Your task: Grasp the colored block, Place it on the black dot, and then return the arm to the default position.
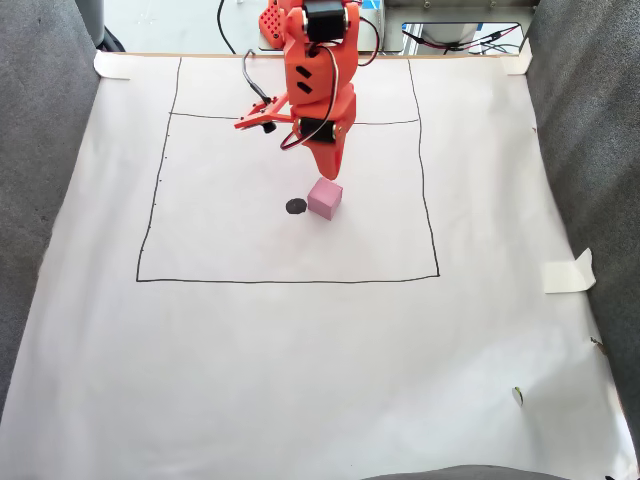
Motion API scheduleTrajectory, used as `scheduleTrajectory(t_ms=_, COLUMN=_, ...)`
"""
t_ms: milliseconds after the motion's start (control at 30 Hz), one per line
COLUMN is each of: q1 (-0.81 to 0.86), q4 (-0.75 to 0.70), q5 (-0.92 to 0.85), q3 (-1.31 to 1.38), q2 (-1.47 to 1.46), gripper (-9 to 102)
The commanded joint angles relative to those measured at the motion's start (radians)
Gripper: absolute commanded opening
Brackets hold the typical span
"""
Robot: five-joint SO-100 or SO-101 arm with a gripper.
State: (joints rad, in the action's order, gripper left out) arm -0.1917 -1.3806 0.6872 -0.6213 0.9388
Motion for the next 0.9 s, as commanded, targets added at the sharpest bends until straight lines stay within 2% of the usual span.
scheduleTrajectory(t_ms=0, q1=-0.008, q4=0.012, q5=0.008, q3=0.046, q2=0.034, gripper=0)
scheduleTrajectory(t_ms=167, q1=0.006, q4=0.040, q5=0.048, q3=0.018, q2=0.048, gripper=0)
scheduleTrajectory(t_ms=367, q1=0.018, q4=0.055, q5=0.178, q3=-0.100, q2=0.098, gripper=0)
scheduleTrajectory(t_ms=533, q1=0.021, q4=0.021, q5=0.296, q3=-0.181, q2=0.109, gripper=0)
scheduleTrajectory(t_ms=867, q1=0.041, q4=-0.069, q5=0.400, q3=-0.193, q2=0.115, gripper=0)
